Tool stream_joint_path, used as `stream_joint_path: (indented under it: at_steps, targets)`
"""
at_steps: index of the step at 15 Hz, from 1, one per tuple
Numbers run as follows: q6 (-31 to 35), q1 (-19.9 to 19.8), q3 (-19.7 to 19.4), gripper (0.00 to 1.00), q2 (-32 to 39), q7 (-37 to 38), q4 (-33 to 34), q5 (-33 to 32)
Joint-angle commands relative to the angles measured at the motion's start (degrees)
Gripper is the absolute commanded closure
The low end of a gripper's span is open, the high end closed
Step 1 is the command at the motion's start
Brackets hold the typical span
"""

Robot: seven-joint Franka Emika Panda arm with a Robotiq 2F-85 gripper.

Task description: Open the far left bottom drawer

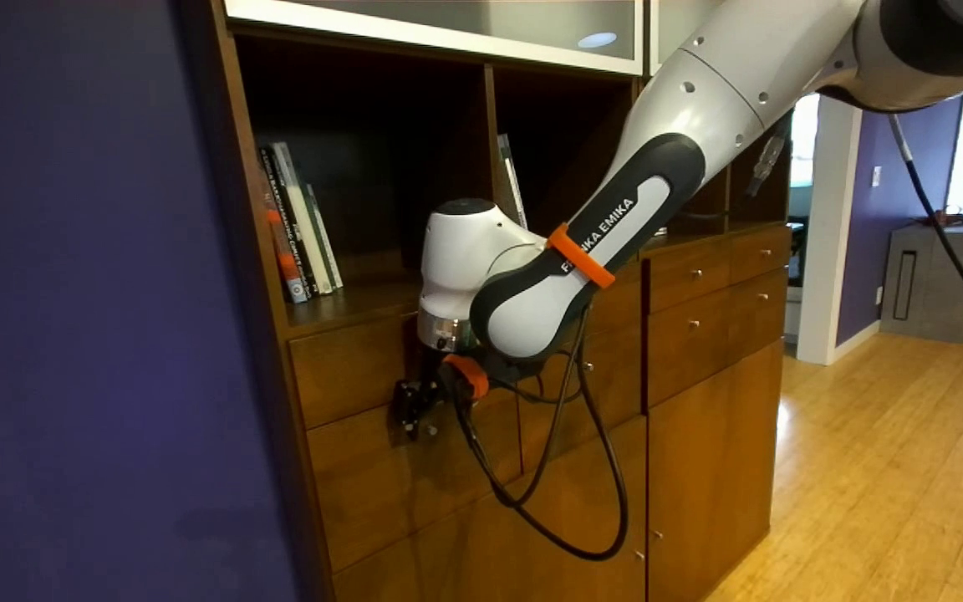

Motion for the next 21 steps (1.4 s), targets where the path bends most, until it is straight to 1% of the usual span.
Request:
stream_joint_path:
  at_steps: [1,6,7,11,12,13,14,18,21]
  targets:
    - [1.83,2.82,-3.07,0.27,2.42,2.90,2.87,-1.87]
    - [2.07,4.16,-4.07,0.62,2.95,2.58,3.49,-0.82]
    - [1.99,4.37,-4.15,0.71,2.98,2.57,3.52,-0.74]
    - [1.84,4.80,-4.35,0.97,2.70,2.47,3.37,-0.74]
    - [1.82,4.83,-4.51,1.00,2.41,2.49,3.13,-0.72]
    - [1.44,4.92,-4.63,1.00,1.97,2.50,2.74,-0.77]
    - [0.85,4.85,-4.35,0.97,1.57,2.27,2.39,-0.33]
    - [-1.09,4.16,-1.72,0.96,-0.77,0.95,-0.81,3.04]
    - [-1.70,4.63,-0.85,0.96,-2.96,1.82,-4.51,3.31]
